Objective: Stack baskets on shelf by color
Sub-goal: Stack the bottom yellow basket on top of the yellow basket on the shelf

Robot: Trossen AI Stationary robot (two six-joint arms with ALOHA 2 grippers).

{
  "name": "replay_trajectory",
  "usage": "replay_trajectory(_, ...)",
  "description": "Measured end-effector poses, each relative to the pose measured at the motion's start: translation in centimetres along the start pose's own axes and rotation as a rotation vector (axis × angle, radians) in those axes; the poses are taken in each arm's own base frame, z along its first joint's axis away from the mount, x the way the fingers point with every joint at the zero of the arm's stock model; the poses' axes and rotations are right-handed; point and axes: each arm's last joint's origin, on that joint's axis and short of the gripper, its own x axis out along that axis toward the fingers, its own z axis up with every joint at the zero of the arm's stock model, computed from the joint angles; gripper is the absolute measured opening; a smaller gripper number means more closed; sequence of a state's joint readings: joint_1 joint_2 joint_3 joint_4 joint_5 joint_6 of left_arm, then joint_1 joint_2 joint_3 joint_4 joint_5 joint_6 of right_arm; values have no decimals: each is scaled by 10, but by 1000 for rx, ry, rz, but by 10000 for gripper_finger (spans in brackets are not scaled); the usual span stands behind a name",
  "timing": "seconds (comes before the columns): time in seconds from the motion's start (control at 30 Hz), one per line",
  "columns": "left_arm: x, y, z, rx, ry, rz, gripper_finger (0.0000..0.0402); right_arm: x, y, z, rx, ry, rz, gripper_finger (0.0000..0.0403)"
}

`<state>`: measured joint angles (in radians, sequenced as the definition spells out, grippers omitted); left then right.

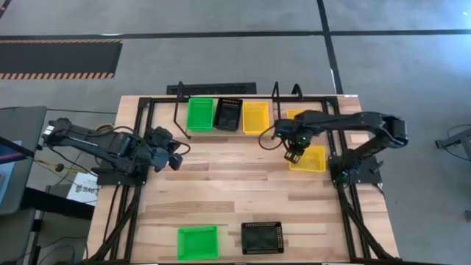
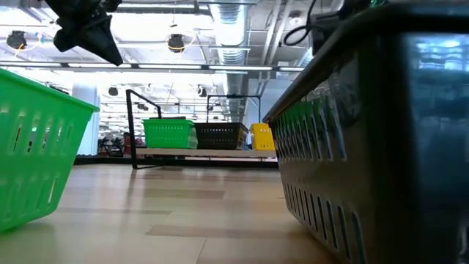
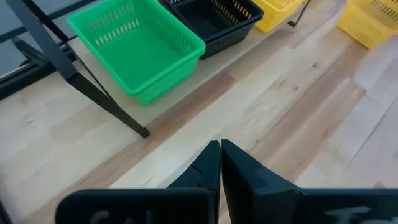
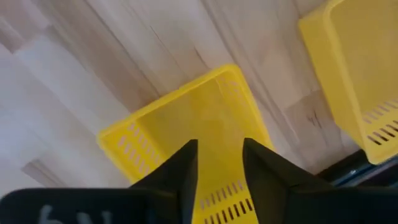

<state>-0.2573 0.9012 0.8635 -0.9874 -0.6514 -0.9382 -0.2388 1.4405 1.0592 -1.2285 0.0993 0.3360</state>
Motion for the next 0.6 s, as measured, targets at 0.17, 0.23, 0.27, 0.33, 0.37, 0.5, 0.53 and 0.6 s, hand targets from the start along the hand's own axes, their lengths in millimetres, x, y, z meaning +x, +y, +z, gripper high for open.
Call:
replay_trajectory(0.17,0,0,0,0,1,0,0,8,-11,7,-36,16,-2,169)
replay_trajectory(0.23,0,0,0,0,1,-1,0,14,-18,6,-22,6,2,169)
replay_trajectory(0.27,0,0,0,-2,0,-1,0,18,-21,3,-18,1,4,169)
replay_trajectory(0.33,0,0,0,-11,0,-2,0,25,-28,-5,-2,11,2,168)
replay_trajectory(0.37,0,0,0,-14,-1,-2,0,30,-31,-9,8,19,0,167)
replay_trajectory(0.5,0,0,0,-17,-2,-3,0,45,-41,-24,42,18,1,167)
replay_trajectory(0.53,0,-1,0,-21,-3,-5,0,48,-43,-28,42,23,2,167)
replay_trajectory(0.6,0,-1,1,-41,-5,-8,0,53,-45,-33,39,15,4,167)
